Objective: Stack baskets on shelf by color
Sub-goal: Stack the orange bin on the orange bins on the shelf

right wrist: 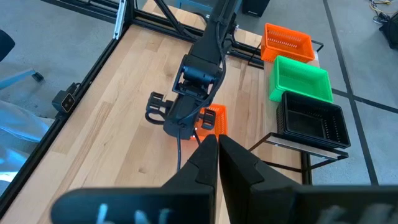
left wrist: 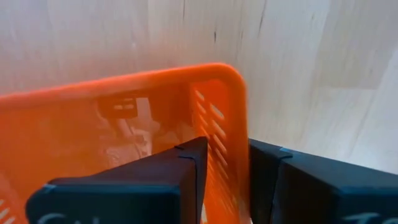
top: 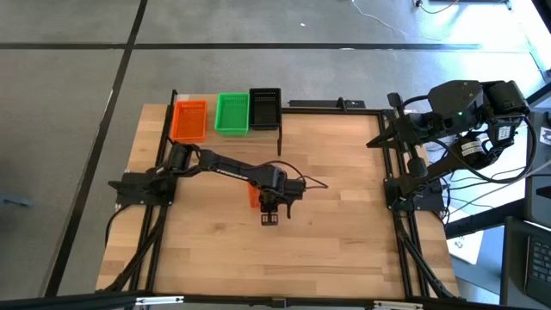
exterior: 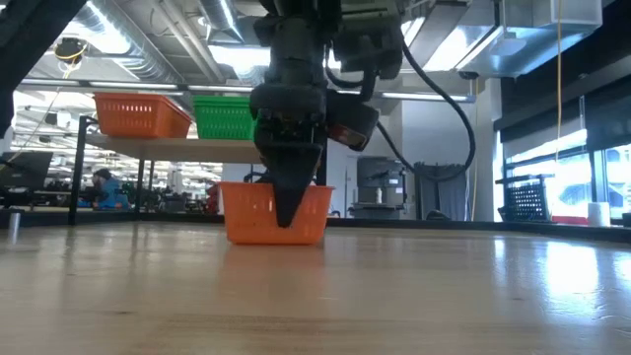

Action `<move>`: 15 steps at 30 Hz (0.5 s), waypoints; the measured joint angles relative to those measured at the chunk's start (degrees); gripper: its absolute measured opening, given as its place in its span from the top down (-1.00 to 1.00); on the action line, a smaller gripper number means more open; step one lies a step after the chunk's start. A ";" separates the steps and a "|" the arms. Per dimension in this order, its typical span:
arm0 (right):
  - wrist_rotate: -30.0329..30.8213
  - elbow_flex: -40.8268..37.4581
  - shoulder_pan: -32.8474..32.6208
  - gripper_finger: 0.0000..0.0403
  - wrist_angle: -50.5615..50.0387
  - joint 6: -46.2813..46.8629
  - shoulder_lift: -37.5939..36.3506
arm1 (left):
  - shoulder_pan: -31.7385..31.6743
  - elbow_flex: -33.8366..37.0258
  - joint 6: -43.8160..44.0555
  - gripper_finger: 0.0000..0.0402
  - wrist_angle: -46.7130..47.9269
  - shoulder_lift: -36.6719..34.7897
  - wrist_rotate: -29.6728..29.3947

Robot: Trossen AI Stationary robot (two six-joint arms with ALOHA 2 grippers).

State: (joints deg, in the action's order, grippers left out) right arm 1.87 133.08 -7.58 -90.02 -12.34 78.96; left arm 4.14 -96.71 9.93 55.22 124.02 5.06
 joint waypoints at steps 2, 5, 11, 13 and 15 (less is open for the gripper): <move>0.00 0.00 0.00 0.93 0.00 0.00 0.00 | 0.00 0.02 0.00 0.70 0.23 0.33 0.04; 0.00 0.00 -0.01 0.93 0.00 0.00 0.00 | 0.00 0.02 0.00 0.78 0.23 0.31 0.26; 0.00 0.00 -0.02 0.93 0.00 0.02 0.00 | 0.04 0.00 0.16 0.98 0.34 0.21 0.16; 0.00 0.00 -0.02 0.93 0.00 0.02 0.00 | 0.01 -0.04 0.26 0.98 0.60 0.20 1.10; 0.00 0.00 -0.01 0.93 0.02 0.02 0.00 | -0.07 -0.09 0.26 0.99 1.05 -0.15 3.15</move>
State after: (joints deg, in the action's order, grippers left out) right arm 1.87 133.08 -7.58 -90.00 -12.32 78.96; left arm 4.07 -96.80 10.20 56.27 123.88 8.21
